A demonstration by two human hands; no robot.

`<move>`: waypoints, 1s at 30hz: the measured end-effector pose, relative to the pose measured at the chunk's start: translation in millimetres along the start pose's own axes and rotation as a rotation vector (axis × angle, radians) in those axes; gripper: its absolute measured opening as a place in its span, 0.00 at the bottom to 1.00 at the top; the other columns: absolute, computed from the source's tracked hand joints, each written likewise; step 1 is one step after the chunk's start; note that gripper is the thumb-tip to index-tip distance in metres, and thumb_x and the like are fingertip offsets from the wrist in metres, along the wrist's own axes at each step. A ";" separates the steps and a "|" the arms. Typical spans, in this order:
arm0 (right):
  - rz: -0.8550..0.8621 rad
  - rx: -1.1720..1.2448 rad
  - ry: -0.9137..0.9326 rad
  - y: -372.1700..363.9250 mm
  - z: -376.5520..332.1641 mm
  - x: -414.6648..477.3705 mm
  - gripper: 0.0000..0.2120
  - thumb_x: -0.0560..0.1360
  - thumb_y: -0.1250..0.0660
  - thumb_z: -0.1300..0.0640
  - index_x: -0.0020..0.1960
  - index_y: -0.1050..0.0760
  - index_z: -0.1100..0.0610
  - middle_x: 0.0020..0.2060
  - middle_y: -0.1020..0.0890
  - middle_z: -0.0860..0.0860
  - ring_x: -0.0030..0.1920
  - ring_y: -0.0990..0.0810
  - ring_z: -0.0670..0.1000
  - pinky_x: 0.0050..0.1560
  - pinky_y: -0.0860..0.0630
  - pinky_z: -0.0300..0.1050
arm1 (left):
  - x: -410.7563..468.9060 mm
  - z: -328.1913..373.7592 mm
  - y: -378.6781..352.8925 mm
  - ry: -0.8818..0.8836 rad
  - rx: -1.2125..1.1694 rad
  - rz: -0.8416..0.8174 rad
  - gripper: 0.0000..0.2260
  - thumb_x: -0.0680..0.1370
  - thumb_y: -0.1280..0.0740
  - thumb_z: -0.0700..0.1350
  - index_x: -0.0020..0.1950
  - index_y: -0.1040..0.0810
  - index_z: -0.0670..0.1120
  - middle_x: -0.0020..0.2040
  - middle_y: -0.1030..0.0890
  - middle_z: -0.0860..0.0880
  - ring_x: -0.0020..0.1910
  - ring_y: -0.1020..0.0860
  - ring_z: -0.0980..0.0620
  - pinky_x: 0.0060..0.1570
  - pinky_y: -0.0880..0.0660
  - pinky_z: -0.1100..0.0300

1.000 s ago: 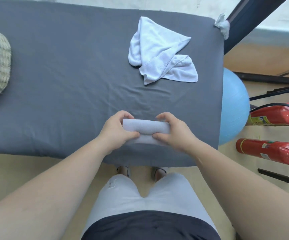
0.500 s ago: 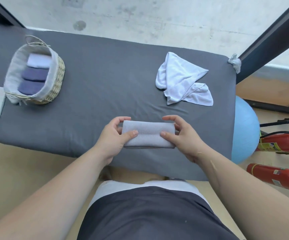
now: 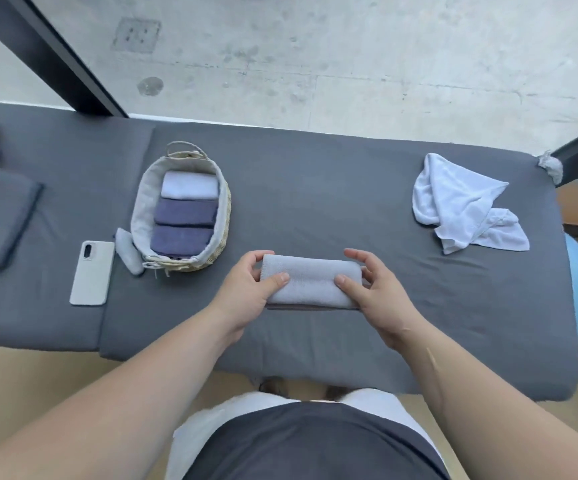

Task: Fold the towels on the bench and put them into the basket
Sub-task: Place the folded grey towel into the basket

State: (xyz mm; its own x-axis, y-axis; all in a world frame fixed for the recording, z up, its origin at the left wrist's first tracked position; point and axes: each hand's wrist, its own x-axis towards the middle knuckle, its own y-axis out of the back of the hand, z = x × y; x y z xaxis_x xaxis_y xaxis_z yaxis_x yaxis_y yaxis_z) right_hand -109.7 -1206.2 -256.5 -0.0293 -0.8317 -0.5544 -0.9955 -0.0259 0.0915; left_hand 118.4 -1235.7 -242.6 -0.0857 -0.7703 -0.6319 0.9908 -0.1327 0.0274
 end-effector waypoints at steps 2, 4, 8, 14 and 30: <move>-0.004 -0.012 0.013 -24.2 -8.6 10.7 0.21 0.75 0.26 0.48 0.65 0.26 0.36 0.61 0.21 0.50 0.57 0.18 0.50 0.61 0.21 0.48 | 4.8 6.2 25.2 0.014 0.008 0.013 0.16 0.78 0.28 0.41 0.63 0.26 0.51 0.50 0.16 0.52 0.45 0.19 0.58 0.47 0.23 0.62; -0.028 -0.029 0.024 -44.7 -15.9 20.4 0.20 0.78 0.29 0.52 0.68 0.27 0.40 0.60 0.21 0.47 0.56 0.18 0.46 0.58 0.22 0.41 | 8.4 8.3 46.0 0.027 0.026 0.039 0.15 0.78 0.29 0.41 0.63 0.26 0.51 0.51 0.17 0.52 0.45 0.19 0.57 0.44 0.23 0.61; -0.138 -0.091 0.013 -79.5 -22.5 37.4 0.21 0.80 0.32 0.56 0.71 0.29 0.43 0.57 0.22 0.43 0.56 0.19 0.46 0.59 0.22 0.42 | 12.1 0.1 80.2 0.067 0.053 0.145 0.15 0.78 0.29 0.40 0.61 0.26 0.52 0.54 0.18 0.50 0.49 0.20 0.53 0.46 0.22 0.55; -0.169 -0.195 -0.004 -135.9 -26.6 54.4 0.24 0.78 0.30 0.55 0.72 0.30 0.44 0.53 0.24 0.38 0.58 0.22 0.47 0.64 0.24 0.46 | 19.2 -18.0 141.3 0.118 0.022 0.189 0.17 0.79 0.31 0.38 0.67 0.25 0.50 0.58 0.17 0.50 0.54 0.19 0.54 0.51 0.25 0.59; 0.143 -0.299 -0.053 -315.3 -38.1 130.7 0.14 0.79 0.36 0.62 0.40 0.21 0.46 0.44 0.24 0.44 0.34 0.30 0.42 0.29 0.35 0.29 | 129.5 -17.0 308.2 0.030 0.462 -0.025 0.25 0.80 0.37 0.42 0.74 0.35 0.62 0.61 0.26 0.50 0.48 0.24 0.52 0.40 0.28 0.59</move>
State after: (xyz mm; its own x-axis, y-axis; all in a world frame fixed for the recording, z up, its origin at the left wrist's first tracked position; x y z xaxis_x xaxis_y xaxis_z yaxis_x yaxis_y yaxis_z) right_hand 203.8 -1327.9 -326.3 -0.1796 -0.8088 -0.5600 -0.9106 -0.0788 0.4058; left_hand 414.5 -1365.7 -329.1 -0.0986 -0.7457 -0.6590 0.8371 -0.4202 0.3502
